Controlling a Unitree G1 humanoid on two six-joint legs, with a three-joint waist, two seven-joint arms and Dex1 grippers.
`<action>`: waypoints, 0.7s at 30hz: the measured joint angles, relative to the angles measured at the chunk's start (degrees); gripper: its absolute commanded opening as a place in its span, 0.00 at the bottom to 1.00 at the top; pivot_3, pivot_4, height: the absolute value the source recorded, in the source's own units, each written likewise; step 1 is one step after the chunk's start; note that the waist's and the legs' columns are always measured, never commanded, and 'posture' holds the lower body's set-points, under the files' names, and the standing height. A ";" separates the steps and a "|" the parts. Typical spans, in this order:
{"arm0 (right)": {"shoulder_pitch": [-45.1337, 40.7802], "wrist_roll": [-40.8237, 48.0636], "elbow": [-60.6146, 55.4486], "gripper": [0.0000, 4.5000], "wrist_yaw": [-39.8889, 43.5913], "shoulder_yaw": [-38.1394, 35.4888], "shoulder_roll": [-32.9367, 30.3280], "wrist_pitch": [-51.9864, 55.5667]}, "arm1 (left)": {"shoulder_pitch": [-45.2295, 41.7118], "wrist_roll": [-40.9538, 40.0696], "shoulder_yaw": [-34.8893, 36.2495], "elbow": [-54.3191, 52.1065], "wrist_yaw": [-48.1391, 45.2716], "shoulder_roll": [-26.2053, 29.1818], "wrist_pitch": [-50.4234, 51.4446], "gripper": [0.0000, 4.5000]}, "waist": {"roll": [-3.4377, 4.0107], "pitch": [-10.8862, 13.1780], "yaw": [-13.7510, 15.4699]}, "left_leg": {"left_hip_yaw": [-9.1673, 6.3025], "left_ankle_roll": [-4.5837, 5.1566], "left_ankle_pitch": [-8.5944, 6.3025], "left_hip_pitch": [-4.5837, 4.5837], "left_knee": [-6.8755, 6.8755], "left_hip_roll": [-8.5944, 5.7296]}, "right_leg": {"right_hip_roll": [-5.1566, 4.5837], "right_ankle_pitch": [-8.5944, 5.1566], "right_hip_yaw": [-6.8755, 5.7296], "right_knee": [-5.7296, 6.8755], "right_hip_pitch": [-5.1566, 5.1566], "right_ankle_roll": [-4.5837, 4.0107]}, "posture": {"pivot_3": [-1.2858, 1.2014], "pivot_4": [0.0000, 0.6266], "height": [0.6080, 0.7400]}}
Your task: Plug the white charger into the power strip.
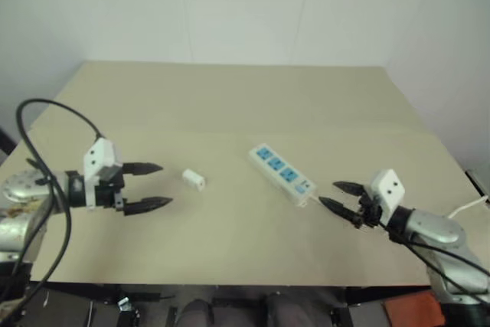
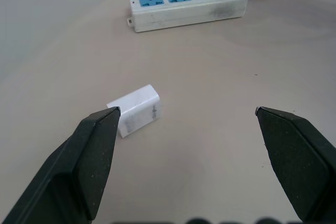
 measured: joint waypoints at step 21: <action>-4.39 -4.73 12.21 1.00 -7.16 8.00 10.64 -13.86 | 3.97 -0.14 0.78 -4.30 2.58 -0.07 -0.65 1.00 | 0.00 0.00 -0.04 | 0.06 0.00 0.00 0.07 0.01 0.02 | -0.02 0.02 0.02 0.01 0.04 0.00 | 0.52 0.24 1.00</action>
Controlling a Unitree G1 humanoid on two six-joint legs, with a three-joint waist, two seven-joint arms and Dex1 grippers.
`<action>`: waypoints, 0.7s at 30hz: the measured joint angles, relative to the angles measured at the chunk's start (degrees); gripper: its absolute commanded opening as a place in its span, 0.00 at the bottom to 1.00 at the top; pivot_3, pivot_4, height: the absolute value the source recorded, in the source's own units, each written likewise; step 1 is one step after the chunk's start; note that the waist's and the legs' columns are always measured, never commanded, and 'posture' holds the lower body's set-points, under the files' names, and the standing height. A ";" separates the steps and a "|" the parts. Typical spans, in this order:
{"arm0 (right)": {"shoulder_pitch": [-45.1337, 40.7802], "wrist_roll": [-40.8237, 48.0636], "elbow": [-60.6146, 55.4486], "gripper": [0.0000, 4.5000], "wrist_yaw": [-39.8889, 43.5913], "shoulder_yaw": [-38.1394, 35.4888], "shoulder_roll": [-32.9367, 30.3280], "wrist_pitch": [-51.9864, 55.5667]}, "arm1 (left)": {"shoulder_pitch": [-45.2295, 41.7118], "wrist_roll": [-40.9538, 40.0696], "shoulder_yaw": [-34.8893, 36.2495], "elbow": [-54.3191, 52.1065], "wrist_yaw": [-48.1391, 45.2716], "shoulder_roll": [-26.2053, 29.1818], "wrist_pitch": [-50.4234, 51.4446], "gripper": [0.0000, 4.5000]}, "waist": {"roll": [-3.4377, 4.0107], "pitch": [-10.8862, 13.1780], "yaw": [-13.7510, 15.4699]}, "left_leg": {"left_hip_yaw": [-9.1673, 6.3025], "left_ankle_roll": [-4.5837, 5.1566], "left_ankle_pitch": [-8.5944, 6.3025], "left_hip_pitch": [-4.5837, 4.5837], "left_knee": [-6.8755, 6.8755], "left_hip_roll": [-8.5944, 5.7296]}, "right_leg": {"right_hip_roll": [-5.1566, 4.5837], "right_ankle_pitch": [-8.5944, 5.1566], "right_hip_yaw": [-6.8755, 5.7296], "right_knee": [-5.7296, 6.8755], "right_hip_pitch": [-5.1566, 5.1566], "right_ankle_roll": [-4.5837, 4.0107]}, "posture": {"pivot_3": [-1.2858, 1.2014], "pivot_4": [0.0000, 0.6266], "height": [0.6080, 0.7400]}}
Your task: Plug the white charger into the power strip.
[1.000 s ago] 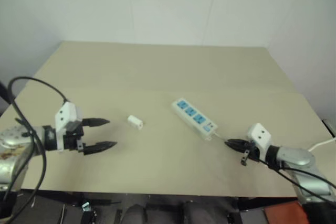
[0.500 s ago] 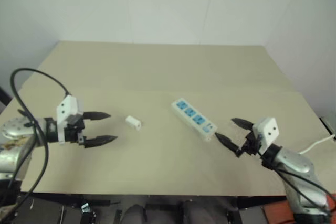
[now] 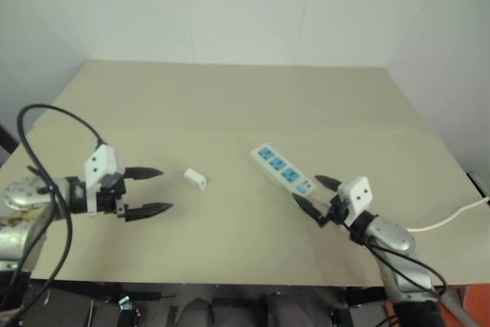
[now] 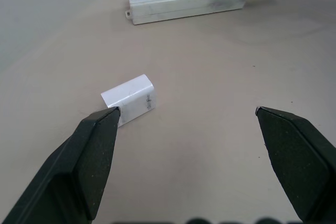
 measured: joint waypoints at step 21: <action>-4.61 1.64 8.41 0.76 2.56 2.45 1.28 1.03 | 0.86 -0.17 0.70 -1.02 1.56 0.00 1.24 1.00 | 0.00 0.00 -0.08 | 0.00 0.00 0.00 0.01 0.00 0.00 | 0.00 0.00 0.01 -0.01 0.01 -0.01 | 0.52 0.24 1.00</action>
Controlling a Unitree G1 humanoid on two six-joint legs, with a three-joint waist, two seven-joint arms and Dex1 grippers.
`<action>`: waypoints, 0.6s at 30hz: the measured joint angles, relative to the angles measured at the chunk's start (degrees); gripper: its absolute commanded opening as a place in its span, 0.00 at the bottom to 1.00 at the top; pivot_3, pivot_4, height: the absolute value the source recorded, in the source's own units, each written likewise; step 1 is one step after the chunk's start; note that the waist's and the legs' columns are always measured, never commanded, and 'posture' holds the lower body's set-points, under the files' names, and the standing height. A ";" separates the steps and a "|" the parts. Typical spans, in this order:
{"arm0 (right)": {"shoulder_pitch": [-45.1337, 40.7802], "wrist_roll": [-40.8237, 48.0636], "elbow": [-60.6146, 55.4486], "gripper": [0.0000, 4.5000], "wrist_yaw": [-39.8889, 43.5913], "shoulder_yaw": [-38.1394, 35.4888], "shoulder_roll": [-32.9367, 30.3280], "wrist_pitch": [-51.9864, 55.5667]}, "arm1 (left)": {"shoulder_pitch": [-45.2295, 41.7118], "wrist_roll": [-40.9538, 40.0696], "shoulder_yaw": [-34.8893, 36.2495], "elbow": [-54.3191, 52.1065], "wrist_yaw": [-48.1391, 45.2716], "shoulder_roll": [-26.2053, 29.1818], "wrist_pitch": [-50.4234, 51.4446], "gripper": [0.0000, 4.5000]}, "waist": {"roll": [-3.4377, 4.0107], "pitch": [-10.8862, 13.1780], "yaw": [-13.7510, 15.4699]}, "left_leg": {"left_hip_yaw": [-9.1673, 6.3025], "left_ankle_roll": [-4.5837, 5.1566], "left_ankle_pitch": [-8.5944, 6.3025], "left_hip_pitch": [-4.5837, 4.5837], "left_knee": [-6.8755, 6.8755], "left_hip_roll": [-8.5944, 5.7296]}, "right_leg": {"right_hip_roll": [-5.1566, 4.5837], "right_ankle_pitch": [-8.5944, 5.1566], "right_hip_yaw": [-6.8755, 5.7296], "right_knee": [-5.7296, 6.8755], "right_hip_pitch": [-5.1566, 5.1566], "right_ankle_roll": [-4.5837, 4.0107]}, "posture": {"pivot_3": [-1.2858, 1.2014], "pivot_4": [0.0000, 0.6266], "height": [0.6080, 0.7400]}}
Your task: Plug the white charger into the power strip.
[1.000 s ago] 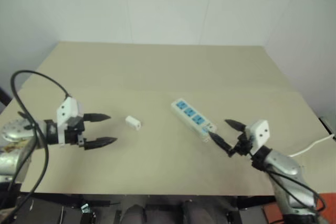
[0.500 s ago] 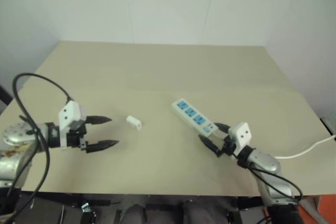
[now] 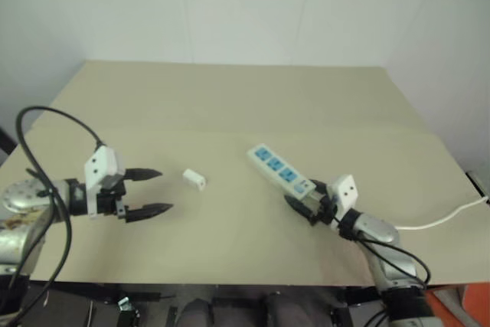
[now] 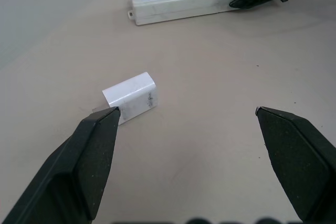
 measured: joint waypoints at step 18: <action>-8.74 2.97 11.13 0.76 25.32 4.32 -6.99 -3.10 | -48.13 19.01 -25.60 25.61 -11.15 -3.08 -2.69 1.00 | -0.06 0.02 -0.10 | -0.07 0.08 0.07 -0.12 0.04 -0.11 | 0.06 0.07 -0.02 -0.05 0.02 0.06 | 0.52 0.24 1.00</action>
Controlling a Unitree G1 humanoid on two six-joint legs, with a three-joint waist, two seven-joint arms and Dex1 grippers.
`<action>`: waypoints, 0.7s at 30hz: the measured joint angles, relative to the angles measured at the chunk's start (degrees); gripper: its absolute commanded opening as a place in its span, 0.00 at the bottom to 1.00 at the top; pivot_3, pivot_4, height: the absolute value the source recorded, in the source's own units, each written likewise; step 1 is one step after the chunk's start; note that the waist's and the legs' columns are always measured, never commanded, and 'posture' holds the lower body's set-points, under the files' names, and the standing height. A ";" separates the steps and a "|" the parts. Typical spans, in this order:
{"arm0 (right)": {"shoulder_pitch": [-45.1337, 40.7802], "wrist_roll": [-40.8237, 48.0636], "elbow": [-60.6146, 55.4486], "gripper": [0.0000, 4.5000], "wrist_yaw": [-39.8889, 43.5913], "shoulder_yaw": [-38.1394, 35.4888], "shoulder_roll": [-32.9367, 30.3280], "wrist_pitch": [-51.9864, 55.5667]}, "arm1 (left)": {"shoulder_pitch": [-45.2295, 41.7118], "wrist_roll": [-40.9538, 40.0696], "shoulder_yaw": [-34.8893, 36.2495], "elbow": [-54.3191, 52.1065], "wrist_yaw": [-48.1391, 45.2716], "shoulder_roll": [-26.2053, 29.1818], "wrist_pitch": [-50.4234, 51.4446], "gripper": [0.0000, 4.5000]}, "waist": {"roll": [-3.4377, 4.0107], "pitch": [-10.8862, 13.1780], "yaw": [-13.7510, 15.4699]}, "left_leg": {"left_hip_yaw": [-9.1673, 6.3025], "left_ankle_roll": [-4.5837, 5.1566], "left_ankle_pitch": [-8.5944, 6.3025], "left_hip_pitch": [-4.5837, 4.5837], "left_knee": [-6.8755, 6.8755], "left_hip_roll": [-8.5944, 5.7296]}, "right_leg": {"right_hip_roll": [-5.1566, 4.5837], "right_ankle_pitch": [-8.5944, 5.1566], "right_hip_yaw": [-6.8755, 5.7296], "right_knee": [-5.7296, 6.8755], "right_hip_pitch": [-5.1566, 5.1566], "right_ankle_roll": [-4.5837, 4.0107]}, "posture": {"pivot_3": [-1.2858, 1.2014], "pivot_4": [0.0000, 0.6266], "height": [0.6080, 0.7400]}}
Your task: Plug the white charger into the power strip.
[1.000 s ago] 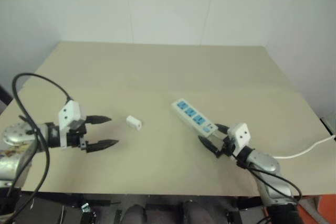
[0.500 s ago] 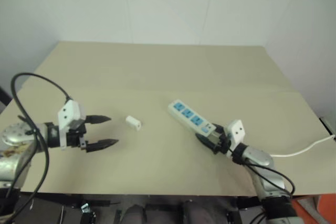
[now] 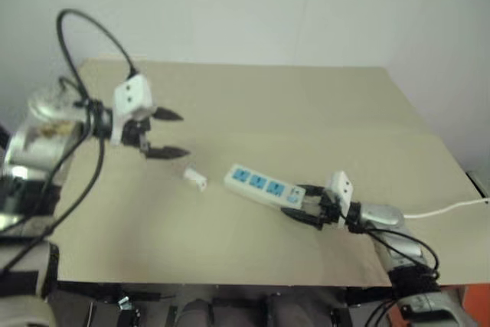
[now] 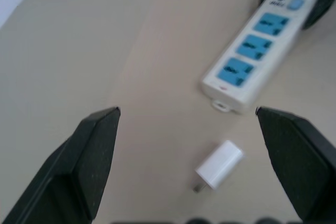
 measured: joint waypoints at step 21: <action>-1.78 -1.24 2.52 0.76 4.25 2.89 -0.63 -3.79 | -28.59 10.55 -48.52 30.79 -12.68 -10.39 -31.84 1.00 | -0.02 0.02 -0.61 | -0.08 0.00 0.00 -0.09 0.03 -0.02 | -0.01 -0.03 0.02 0.05 -0.02 0.05 | 0.52 0.24 1.00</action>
